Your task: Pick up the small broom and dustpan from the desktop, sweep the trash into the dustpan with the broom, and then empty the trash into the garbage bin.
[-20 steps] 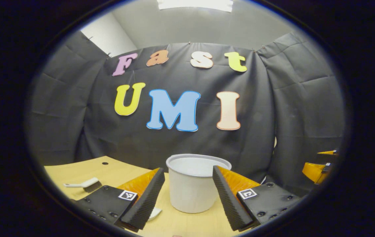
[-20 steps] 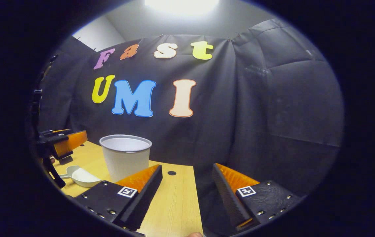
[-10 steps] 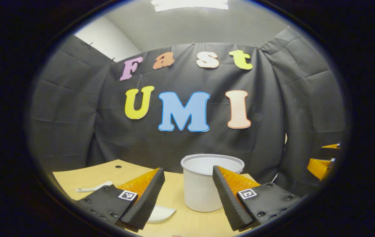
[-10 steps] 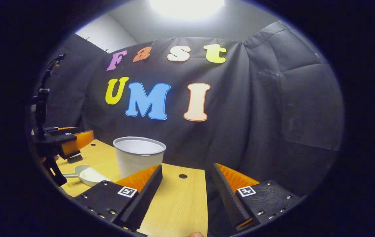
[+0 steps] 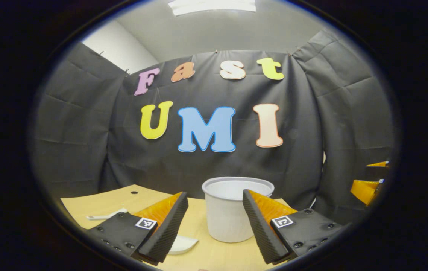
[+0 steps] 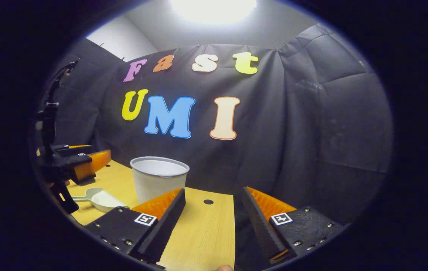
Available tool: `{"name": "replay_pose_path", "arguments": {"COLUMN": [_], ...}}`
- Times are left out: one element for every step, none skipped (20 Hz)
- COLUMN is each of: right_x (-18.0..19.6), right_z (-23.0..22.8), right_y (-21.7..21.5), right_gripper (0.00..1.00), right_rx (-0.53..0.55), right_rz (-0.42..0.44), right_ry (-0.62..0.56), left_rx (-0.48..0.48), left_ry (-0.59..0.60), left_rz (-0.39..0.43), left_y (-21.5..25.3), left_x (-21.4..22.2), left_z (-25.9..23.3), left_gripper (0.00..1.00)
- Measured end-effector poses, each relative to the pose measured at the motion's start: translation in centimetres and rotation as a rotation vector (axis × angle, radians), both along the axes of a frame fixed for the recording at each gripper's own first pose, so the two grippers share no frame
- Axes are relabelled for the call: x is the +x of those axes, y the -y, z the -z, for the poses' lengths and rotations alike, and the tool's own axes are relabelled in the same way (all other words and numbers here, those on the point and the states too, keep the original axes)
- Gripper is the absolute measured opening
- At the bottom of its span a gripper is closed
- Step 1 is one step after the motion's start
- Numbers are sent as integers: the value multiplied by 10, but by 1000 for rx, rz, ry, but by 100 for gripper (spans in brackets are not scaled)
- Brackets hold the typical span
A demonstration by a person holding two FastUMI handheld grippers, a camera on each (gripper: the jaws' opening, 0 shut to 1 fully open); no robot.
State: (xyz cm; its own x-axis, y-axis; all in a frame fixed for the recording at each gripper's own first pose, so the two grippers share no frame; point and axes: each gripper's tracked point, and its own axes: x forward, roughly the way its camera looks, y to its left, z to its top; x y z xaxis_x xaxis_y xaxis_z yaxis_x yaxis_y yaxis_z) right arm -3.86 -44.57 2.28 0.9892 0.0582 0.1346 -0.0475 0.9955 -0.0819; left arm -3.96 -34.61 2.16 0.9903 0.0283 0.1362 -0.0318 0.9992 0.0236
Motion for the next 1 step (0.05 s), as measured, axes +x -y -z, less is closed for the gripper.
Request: {"name": "replay_pose_path", "arguments": {"right_x": [0], "right_z": [2], "right_y": [2], "right_gripper": [95], "right_rx": [-1], "right_rz": [3], "right_ry": [-1], "left_rx": [-4], "left_ry": [2], "left_rz": [10], "left_y": [6], "left_x": [1], "left_z": [0], "left_gripper": [96]}}
